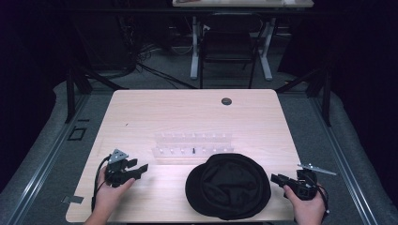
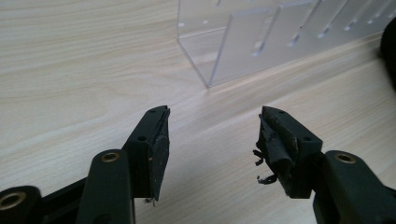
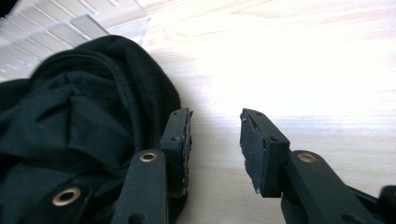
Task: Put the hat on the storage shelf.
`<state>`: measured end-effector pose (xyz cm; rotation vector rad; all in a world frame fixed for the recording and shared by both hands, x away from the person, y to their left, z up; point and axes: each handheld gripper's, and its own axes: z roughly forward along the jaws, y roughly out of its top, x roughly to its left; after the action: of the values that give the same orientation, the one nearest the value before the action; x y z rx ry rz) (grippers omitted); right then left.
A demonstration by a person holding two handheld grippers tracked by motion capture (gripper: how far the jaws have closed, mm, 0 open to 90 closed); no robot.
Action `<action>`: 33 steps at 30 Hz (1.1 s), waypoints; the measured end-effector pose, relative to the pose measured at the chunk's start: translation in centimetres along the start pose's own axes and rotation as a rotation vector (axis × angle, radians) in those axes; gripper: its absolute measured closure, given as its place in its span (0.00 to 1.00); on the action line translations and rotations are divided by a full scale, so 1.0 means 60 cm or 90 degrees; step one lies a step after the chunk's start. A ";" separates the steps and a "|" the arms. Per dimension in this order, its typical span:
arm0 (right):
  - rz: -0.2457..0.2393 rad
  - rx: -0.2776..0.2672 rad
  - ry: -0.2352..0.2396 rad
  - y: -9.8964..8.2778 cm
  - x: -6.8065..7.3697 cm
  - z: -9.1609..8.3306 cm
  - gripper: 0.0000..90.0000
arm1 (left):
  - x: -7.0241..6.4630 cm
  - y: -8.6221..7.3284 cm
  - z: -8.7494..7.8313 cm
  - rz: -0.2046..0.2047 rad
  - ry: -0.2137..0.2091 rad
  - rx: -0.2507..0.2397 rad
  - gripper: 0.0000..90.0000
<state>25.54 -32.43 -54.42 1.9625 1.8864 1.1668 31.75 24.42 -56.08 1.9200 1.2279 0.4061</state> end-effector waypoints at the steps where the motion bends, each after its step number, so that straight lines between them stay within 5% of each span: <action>1: -0.006 -0.002 -0.002 0.001 0.002 0.000 0.69 | 0.001 0.000 -0.001 0.000 0.003 0.003 0.48; 7: -0.058 0.008 -0.056 0.001 0.015 0.003 0.62 | 0.004 0.001 -0.002 -0.016 -0.003 0.003 0.51; 14: -0.074 -0.006 -0.043 0.010 0.029 0.003 0.63 | 0.002 0.001 0.000 -0.013 0.019 0.008 0.57; 18: -0.070 -0.035 0.009 0.019 0.028 0.001 0.58 | -0.001 0.002 -0.001 -0.010 0.013 0.001 0.57; 25: -0.166 0.004 -0.009 0.027 0.038 -0.011 0.63 | -0.010 0.003 -0.001 0.006 -0.009 -0.004 0.59; 27: -0.168 0.008 -0.009 0.029 0.039 -0.013 0.64 | -0.011 0.003 -0.003 0.009 -0.015 -0.001 0.59; 30: -0.113 0.052 -0.020 0.038 0.043 -0.018 0.68 | -0.013 0.003 -0.003 0.010 -0.020 -0.007 0.57; 33: -0.099 0.081 -0.012 0.048 0.047 -0.024 0.76 | -0.014 0.002 -0.003 0.015 -0.026 0.006 0.56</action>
<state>26.52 -30.94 -50.55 1.8399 2.1077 1.0061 31.33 23.74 -55.75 1.9432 1.1835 0.3722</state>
